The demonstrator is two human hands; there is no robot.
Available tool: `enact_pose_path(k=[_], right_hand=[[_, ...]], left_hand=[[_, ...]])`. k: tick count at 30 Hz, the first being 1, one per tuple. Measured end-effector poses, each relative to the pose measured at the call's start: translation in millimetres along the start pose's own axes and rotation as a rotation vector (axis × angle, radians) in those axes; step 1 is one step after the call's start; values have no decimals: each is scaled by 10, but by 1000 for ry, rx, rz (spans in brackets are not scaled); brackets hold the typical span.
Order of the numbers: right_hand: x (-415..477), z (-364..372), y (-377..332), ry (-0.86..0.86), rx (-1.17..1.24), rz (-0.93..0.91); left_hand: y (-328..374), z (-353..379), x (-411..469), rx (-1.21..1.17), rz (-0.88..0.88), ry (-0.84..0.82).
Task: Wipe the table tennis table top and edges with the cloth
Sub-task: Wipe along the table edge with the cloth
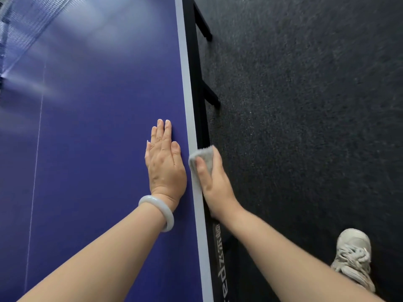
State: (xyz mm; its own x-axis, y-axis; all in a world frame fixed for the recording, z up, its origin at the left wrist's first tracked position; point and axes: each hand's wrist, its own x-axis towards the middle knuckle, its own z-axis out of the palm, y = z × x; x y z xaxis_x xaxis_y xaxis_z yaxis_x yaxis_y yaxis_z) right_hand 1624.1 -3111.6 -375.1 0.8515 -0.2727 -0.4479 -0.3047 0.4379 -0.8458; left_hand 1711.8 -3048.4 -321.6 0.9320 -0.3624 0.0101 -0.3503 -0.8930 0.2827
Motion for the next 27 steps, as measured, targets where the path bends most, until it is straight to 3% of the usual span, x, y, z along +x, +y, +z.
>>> enact_pose_path(k=[5,13,17,23,27], right_hand=[[-692,25,268,-84,15,116],[-8,107,-98,72,-69,65],[-711,118,332,12,-97,71],[-1002,81,603,-93,-84,68],[-975,91,596,-103,-99,36]], left_hand=[[4,15,-7,-1,-1,19],[-45,37,-1,-1,-6,25],[-83,44,3,-21,8,36],[-125,-49,-38,-323,-48,97],[-129,-171,-242,-542,-146,29]])
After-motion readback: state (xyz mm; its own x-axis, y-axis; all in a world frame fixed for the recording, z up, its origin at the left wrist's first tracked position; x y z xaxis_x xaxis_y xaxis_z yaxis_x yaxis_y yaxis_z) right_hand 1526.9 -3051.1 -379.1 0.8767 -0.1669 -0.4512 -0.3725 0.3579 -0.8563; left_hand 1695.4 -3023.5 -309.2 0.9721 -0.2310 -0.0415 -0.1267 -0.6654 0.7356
